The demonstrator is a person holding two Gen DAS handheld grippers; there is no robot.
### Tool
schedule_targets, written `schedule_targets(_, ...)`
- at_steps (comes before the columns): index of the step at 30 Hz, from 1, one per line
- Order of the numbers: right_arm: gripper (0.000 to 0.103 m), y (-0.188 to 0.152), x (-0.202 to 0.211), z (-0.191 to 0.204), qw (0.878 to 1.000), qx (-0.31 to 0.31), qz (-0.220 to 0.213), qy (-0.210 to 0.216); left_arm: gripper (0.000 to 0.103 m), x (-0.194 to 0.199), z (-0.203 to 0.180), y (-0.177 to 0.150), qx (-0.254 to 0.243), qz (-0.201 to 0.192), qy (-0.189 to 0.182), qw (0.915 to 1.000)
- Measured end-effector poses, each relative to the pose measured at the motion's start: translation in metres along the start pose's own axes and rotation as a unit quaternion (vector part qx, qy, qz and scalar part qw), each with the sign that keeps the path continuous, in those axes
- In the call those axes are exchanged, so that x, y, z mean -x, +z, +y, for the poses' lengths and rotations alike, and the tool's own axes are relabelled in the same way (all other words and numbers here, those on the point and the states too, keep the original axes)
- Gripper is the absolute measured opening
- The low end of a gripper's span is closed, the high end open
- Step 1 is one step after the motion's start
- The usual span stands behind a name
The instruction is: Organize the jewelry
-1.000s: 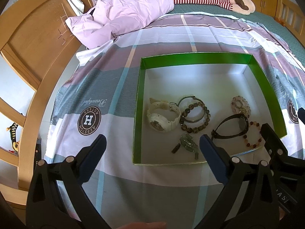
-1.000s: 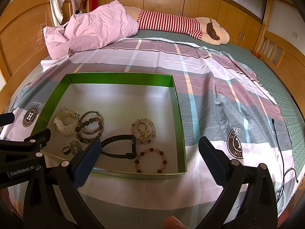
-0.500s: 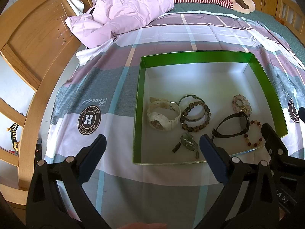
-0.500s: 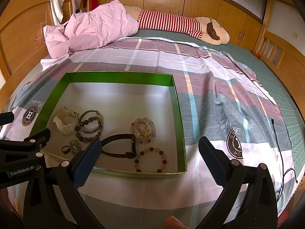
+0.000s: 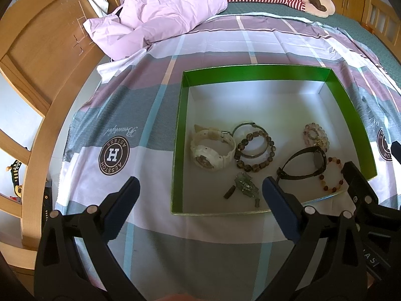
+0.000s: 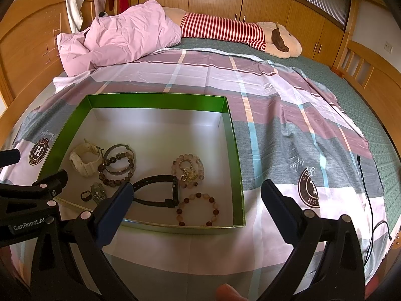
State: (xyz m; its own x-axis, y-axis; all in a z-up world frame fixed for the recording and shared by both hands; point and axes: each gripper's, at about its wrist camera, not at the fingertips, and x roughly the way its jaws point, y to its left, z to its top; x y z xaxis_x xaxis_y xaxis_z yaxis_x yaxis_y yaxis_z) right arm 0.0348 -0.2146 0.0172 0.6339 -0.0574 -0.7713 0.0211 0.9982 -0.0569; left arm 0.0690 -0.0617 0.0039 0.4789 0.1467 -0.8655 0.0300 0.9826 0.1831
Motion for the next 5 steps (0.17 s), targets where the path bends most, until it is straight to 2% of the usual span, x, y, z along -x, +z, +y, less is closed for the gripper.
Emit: schedule_targets(5, 0.099, -0.0022, 0.0027, -0.0062, 1.000, -0.002, -0.007, -0.002, 0.097, 0.0011, -0.0003, 0.0002, -0.004, 0.000, -0.005, 1.0000)
